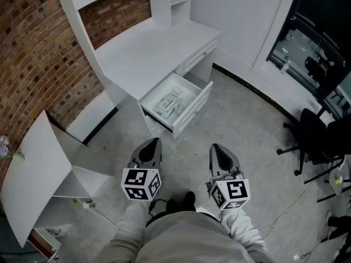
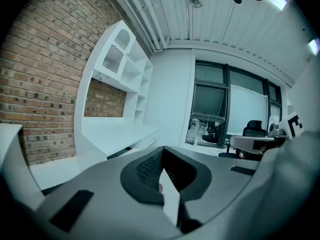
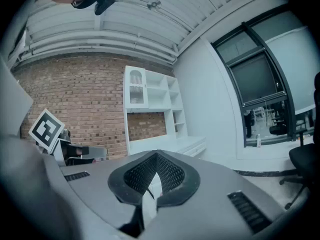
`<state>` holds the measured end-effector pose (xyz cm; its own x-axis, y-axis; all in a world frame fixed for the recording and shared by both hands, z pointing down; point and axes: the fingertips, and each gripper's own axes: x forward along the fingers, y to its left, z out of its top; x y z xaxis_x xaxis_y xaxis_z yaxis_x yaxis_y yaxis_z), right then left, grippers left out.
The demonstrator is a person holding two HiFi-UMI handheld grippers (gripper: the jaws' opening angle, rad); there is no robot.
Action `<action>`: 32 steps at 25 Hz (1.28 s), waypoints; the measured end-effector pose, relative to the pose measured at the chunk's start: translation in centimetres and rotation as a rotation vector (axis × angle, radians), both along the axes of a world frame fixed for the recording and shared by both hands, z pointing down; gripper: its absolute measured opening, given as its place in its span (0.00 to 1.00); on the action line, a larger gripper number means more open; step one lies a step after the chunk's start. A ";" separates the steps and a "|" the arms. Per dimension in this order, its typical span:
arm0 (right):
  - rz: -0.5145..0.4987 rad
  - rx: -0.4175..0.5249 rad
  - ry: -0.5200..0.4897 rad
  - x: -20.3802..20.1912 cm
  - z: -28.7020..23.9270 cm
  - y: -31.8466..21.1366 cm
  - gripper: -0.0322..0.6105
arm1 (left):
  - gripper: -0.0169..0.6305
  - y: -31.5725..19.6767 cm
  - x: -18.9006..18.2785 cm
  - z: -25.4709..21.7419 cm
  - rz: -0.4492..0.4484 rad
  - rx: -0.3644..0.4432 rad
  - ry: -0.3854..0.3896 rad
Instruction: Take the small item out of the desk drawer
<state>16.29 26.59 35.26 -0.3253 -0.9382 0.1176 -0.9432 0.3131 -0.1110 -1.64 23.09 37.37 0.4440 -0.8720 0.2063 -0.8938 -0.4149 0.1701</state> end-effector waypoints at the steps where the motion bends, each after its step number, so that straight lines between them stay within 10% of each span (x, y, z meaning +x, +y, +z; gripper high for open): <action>1: -0.002 0.003 -0.002 0.3 -0.2 -0.2 0.09 | 0.05 -0.2 0.2 -0.2 -0.003 0.002 0.000; 32: -0.059 0.205 -0.048 4.9 -7.6 -4.8 0.20 | 0.05 -2.6 2.7 -3.1 -0.066 0.090 -0.065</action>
<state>21.15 21.80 27.65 -0.3814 -0.9200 -0.0904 -0.9176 0.3886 -0.0836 1.06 20.44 34.26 0.3730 -0.9152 0.1526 -0.9277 -0.3655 0.0759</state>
